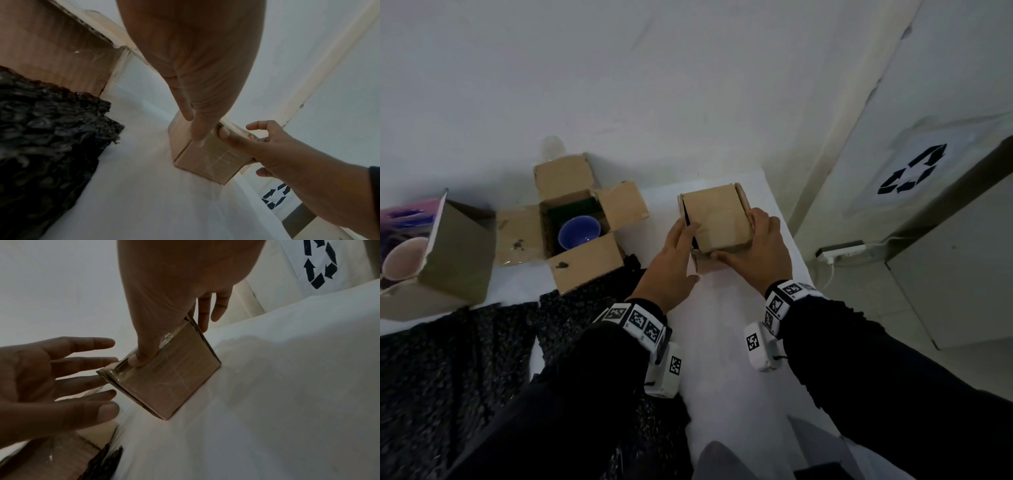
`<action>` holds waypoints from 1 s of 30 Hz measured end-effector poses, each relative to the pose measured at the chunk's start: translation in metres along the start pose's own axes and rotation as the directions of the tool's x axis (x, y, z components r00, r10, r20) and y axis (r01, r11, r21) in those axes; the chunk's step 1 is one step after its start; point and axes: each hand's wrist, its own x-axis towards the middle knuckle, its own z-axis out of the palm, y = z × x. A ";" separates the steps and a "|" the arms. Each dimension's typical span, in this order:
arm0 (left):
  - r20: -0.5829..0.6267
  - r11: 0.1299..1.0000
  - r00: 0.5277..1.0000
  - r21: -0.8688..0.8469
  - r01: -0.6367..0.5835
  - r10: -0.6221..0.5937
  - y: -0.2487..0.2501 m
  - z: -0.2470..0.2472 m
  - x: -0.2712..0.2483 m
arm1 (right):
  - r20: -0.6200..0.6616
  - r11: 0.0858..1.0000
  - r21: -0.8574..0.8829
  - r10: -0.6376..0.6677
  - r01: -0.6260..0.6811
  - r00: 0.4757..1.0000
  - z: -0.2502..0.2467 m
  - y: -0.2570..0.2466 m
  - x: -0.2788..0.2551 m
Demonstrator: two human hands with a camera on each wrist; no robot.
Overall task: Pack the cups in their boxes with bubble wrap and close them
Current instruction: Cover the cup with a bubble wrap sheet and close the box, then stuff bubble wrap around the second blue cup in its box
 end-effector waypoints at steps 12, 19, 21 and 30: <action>0.012 0.998 0.998 0.022 -0.066 0.066 -0.015 -0.014 -0.051 | -0.199 0.995 -0.091 -0.048 0.030 0.979 0.008 -0.006 -0.045; -0.084 0.995 0.995 0.080 -0.052 0.058 -0.068 -0.048 -0.122 | 0.039 0.961 0.055 -0.273 0.271 0.961 0.055 -0.059 -0.111; -0.091 0.991 0.996 0.134 0.001 0.011 -0.089 -0.056 -0.145 | 0.186 0.941 0.106 -0.337 0.322 0.923 0.067 -0.080 -0.131; 0.360 0.991 0.929 0.124 0.048 -0.090 -0.154 -0.064 -0.206 | 0.341 0.899 -0.313 -0.193 0.305 0.920 0.117 -0.111 -0.191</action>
